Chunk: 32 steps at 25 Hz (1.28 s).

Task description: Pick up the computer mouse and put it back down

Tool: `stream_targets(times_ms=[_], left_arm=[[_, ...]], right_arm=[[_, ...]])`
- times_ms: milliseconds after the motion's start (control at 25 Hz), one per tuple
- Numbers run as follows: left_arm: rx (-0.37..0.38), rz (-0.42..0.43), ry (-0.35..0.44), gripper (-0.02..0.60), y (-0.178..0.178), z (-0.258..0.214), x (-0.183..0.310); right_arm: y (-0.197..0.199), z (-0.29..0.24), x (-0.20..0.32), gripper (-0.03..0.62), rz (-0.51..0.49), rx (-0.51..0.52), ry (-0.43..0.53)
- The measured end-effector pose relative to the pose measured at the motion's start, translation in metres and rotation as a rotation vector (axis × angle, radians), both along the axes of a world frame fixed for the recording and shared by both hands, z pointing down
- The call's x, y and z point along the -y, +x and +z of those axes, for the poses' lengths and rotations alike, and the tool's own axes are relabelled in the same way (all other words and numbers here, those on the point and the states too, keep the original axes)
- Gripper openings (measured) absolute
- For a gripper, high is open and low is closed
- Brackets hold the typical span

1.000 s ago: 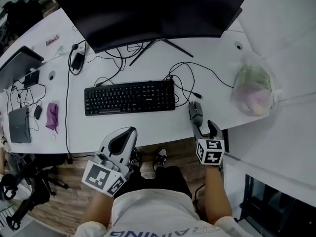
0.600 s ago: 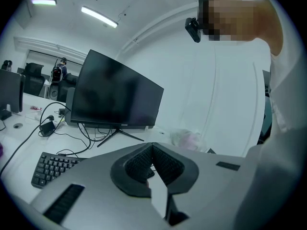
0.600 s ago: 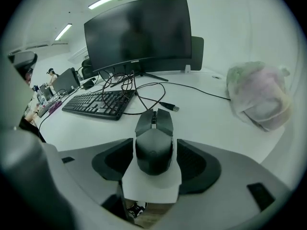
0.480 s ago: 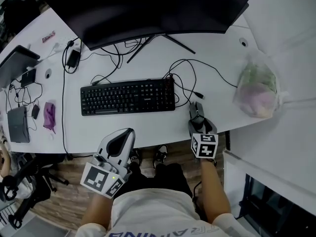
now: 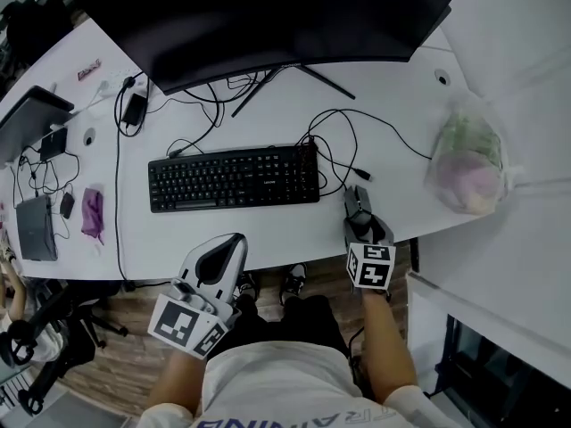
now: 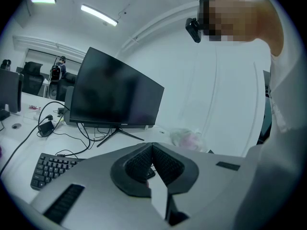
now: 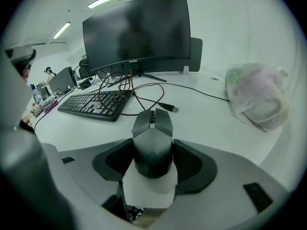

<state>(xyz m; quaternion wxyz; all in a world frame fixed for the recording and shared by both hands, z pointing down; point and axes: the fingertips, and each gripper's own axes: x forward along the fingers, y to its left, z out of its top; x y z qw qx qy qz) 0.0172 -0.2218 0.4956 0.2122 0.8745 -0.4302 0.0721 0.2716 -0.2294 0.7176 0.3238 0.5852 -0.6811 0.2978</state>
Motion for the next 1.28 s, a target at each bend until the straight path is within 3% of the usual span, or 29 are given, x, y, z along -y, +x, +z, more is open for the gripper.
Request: stream_targets(times_ms=[560, 1280], left_arm=[[-0.006, -0.001, 0.047, 0.008, -0.011, -0.021, -0.007], [-0.04, 0.015, 0.171, 0.008, -0.028, -0.07, -0.018]], right_arm=[[-0.008, -0.059, 0.005, 0.272, 0.02, 0.044, 0.153], [-0.031, -0.17, 0.007, 0.272, -0.017, 0.035, 0.422]])
